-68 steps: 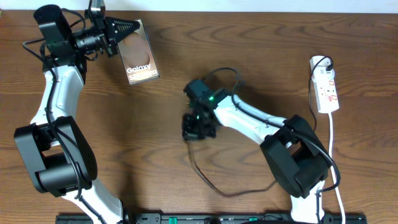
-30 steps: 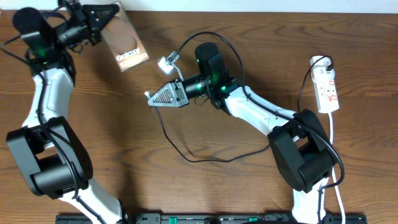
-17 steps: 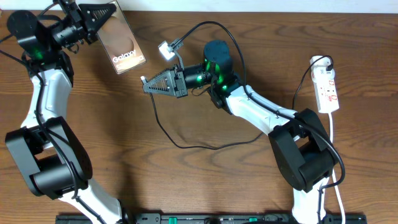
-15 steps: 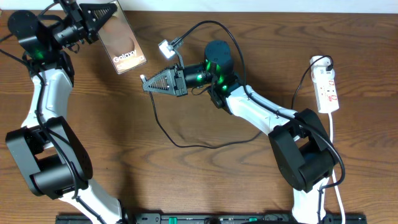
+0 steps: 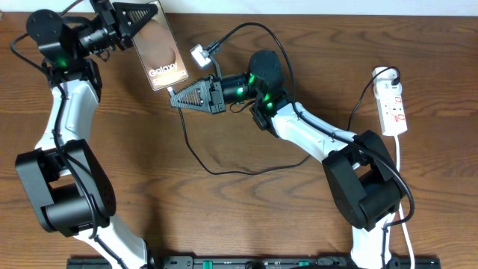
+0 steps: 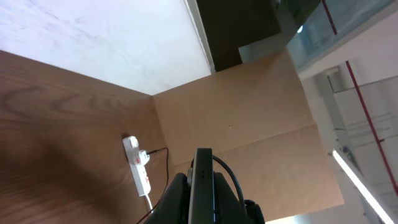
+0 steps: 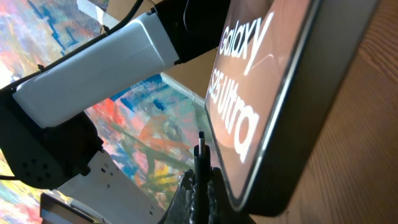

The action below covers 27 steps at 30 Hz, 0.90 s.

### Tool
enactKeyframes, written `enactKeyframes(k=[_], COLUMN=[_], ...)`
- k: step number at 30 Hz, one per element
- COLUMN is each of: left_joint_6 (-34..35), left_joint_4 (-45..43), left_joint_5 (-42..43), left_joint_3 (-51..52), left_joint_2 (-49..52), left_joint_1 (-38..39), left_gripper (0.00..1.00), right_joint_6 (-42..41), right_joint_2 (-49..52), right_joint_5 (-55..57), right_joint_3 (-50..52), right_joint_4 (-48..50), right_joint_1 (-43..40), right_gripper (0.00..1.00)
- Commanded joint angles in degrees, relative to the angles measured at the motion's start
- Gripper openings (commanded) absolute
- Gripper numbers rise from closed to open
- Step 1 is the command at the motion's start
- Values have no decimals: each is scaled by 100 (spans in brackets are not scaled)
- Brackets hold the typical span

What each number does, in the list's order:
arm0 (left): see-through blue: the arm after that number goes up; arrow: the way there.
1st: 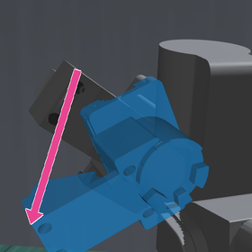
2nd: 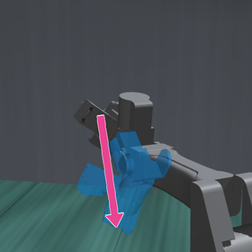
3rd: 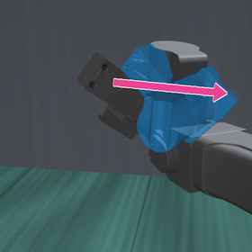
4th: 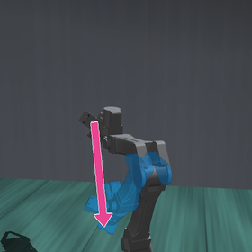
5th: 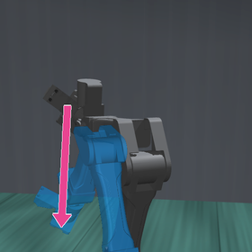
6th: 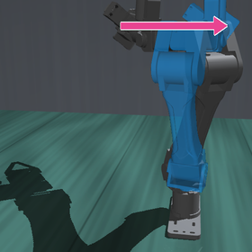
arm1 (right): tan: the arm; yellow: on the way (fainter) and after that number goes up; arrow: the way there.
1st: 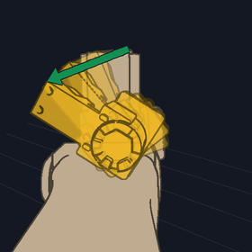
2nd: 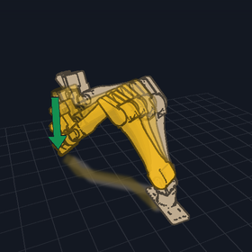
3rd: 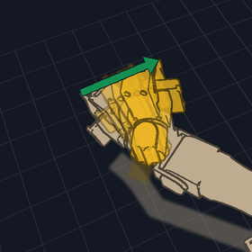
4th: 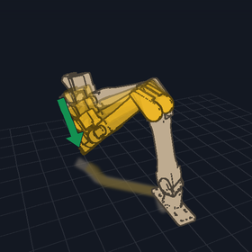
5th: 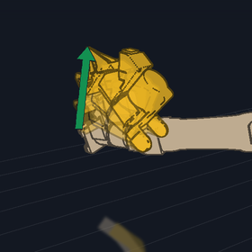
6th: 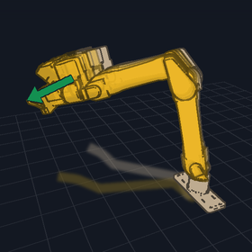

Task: Plug charger to phone and switch on socket
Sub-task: 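Bring the plug with the right gripper to the phone's bottom port, then push the plug into the phone's port with the right gripper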

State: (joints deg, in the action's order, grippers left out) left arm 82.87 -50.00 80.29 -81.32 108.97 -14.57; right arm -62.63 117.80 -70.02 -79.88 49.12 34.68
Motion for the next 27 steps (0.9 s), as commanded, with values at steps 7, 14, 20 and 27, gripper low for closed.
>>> enactKeyframes(k=[7,14,20,27], left_joint_6=[380,273,188,157], left_joint_4=[-74,-74,-72,-72], left_joint_5=[9,74,116,116], left_joint_3=[-33,-33,-33,-33], left_joint_2=[-140,-140,-140,-140], left_joint_1=[-24,-26,-26,-24], left_gripper=[8,7,7,7], right_joint_6=[-55,-59,-79,-81], right_joint_2=[7,7,7,7], right_joint_5=[70,101,103,105], right_joint_3=[-70,-70,-70,-70], right_joint_4=[20,39,39,39], right_joint_1=[-63,-107,-149,-146], right_gripper=[1,1,1,1])
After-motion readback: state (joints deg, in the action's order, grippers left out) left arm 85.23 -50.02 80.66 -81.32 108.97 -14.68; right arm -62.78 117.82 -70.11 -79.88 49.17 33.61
